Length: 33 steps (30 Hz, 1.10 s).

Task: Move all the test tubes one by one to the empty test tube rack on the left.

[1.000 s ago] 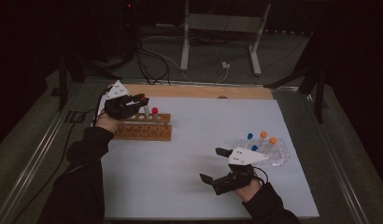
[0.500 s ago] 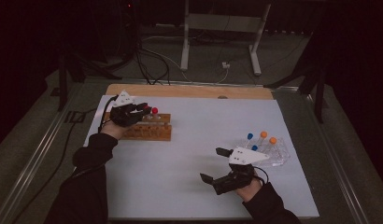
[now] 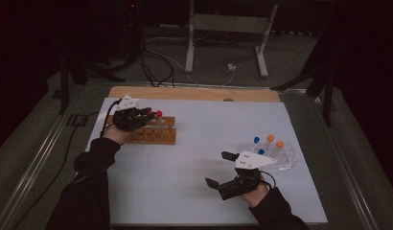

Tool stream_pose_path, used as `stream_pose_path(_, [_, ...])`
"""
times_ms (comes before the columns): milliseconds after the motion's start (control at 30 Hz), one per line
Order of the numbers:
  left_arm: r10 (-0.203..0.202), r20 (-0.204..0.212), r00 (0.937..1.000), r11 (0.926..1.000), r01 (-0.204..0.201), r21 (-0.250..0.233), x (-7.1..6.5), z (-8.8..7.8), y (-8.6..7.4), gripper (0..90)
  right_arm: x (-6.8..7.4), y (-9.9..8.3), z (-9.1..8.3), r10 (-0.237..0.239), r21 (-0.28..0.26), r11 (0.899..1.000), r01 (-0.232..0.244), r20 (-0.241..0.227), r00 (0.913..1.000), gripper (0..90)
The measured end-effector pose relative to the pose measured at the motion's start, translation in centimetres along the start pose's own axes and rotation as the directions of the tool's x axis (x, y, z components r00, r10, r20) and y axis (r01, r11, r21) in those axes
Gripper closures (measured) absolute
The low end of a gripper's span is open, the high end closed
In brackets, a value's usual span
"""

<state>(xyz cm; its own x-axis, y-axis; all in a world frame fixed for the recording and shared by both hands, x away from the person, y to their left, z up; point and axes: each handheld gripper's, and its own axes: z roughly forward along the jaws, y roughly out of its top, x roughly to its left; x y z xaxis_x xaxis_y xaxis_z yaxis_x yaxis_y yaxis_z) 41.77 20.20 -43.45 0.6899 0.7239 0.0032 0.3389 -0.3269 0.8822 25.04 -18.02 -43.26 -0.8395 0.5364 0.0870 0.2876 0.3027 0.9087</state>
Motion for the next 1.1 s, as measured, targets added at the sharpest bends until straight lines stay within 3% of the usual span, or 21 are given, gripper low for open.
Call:
stream_pose_path(133, [-0.016, 0.009, 0.9998, 0.9996, 0.016, -0.022, 0.0, -1.5, 0.8, 45.7, -0.1, 0.1, -0.2, 0.005, -0.012, 1.000, -0.005, 0.002, 1.0000, 0.0])
stream_pose_path(300, [-0.022, 0.050, 0.9985, 0.9985, 0.025, -0.050, -0.8, -3.6, 1.5, 22.2, -0.5, 0.3, -0.7, -0.010, -0.022, 1.000, 0.010, 0.016, 0.9998, 0.0])
stream_pose_path(433, [-0.025, 0.067, 0.9974, 0.9961, 0.030, -0.083, -1.8, -4.7, 1.6, 14.0, -0.8, 0.7, -1.4, -0.026, -0.039, 0.999, 0.027, 0.024, 0.9994, 0.0])
stream_pose_path(567, [-0.014, 0.136, 0.9907, 0.9923, 0.030, -0.120, -2.9, -5.6, 1.3, 2.5, -1.4, 1.2, -2.7, -0.025, -0.067, 0.997, 0.028, 0.044, 0.9987, 0.0])
stream_pose_path(700, [-0.014, 0.167, 0.9859, 0.9903, 0.036, -0.134, -4.2, -6.3, 0.7, 0.8, -2.2, 1.5, -4.2, -0.018, -0.090, 0.996, 0.027, 0.095, 0.9953, 0.0])
stream_pose_path(767, [-0.012, 0.187, 0.9823, 0.9902, 0.038, -0.135, -4.9, -6.6, 0.3, 0.8, -2.6, 1.6, -5.0, -0.016, -0.092, 0.995, 0.028, 0.129, 0.9915, 0.0])
stream_pose_path(933, [0.000, 0.222, 0.9750, 0.9921, 0.028, -0.122, -6.7, -7.0, -1.0, 0.7, -4.2, 1.7, -7.3, 0.013, -0.097, 0.995, 0.010, 0.234, 0.9723, 0.0])
stream_pose_path(1100, [0.004, 0.257, 0.9665, 0.9933, 0.026, -0.113, -8.2, -7.3, -2.5, 0.7, -5.3, 1.2, -9.0, 0.026, -0.093, 0.996, 0.005, 0.330, 0.9436, 0.0])
